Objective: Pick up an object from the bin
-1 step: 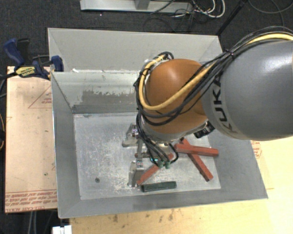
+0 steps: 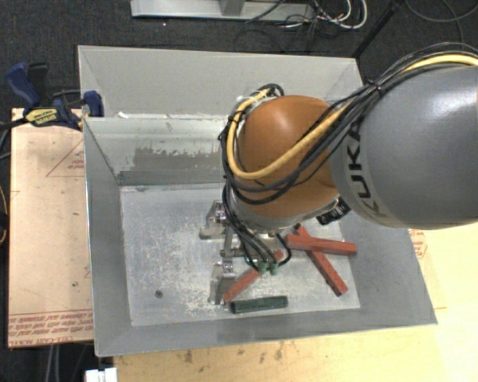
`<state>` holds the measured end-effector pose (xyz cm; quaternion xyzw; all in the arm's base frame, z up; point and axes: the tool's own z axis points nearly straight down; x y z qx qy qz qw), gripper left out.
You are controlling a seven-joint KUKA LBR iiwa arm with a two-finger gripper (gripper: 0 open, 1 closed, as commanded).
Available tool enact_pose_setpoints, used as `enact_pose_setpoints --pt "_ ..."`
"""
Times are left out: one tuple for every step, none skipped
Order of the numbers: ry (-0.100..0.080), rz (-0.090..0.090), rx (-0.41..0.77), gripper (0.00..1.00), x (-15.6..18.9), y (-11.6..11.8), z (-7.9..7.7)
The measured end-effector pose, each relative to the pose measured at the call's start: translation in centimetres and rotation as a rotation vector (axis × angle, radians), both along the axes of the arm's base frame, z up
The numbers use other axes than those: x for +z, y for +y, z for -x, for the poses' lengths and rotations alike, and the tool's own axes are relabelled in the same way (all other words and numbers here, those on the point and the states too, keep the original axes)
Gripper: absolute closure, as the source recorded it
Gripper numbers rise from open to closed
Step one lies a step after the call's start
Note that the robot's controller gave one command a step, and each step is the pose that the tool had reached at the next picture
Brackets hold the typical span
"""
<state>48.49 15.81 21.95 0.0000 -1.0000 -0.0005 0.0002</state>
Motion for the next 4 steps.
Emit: enact_pose_setpoints --pt "-0.004 -0.002 0.087 0.00 -2.4 -3.1 -0.2" --pt "-0.002 0.000 0.198 0.00 -8.3 -7.0 -0.6" --pt "-0.026 -0.005 0.205 1.00 -14.2 -8.2 -3.2" --pt "-0.026 -0.005 0.205 1.00 -14.2 -8.2 -3.2"
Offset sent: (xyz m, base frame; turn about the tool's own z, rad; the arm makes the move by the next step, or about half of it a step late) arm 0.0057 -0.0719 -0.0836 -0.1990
